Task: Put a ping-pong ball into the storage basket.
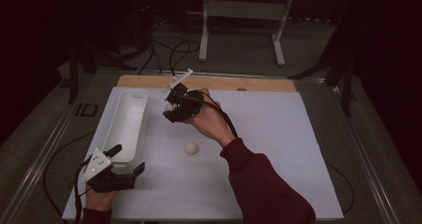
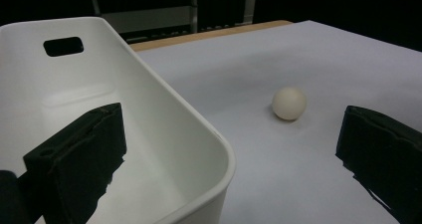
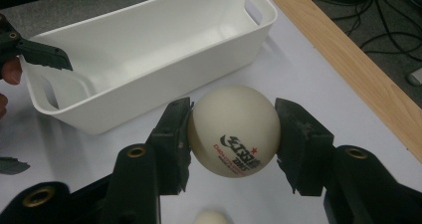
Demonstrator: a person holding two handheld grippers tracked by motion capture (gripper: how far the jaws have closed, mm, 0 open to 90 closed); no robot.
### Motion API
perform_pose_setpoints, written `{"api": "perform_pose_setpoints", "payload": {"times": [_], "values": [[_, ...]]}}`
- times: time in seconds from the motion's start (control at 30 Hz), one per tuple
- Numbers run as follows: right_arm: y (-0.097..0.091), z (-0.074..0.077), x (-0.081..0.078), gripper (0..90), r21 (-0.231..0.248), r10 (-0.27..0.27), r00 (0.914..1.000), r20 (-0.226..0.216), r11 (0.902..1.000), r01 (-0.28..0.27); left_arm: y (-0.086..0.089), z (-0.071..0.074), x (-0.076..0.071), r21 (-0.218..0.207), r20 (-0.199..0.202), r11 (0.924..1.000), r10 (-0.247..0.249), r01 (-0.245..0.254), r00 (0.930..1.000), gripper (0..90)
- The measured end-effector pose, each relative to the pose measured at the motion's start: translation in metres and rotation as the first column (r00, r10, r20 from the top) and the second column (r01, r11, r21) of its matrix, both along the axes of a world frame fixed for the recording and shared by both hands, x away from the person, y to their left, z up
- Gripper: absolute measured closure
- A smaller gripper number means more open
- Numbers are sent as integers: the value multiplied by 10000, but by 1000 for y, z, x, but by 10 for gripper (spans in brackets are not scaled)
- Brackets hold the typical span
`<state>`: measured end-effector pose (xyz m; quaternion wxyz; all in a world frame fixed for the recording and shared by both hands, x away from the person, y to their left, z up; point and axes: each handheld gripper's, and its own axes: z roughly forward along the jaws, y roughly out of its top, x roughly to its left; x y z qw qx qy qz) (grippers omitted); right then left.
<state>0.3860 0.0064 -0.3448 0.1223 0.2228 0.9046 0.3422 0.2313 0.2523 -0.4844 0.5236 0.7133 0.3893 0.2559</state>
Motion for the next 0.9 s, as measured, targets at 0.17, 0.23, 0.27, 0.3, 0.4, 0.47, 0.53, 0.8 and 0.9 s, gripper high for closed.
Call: {"api": "perform_pose_setpoints", "payload": {"times": [0.17,0.23,0.27,0.3,0.4,0.47,0.53,0.8,0.9], "values": [[2,-1,0,505,-23,52,10000,-24,10000,-52,0,0,0,16,5,10000,9,-9,10000,0],[3,-1,0,505,-31,57,10000,-30,10000,-57,0,0,0,8,7,10000,12,-12,10000,0],[3,-1,-1,505,-35,49,10000,-66,10000,-49,0,0,0,9,7,10000,16,-16,10000,0],[4,-1,-1,505,-26,58,10000,-78,10000,-58,0,0,0,17,4,10000,18,-18,10000,0],[6,-1,-2,505,-39,124,9999,-80,9999,-125,0,0,0,23,16,10000,17,-17,10000,0],[8,-2,-2,505,-38,180,9998,-53,9998,-180,0,0,0,21,12,10000,20,-20,10000,0],[10,-2,-2,505,-67,225,9997,-58,9997,-226,0,0,0,-1,22,10000,29,-29,10000,0],[16,-1,-3,505,-8,276,9996,-89,9996,-276,0,0,0,1,27,10000,31,-31,10000,0],[19,-1,-4,505,-9,339,9994,-89,9994,-340,0,0,0,-5,22,10000,19,-19,10000,0]]}}
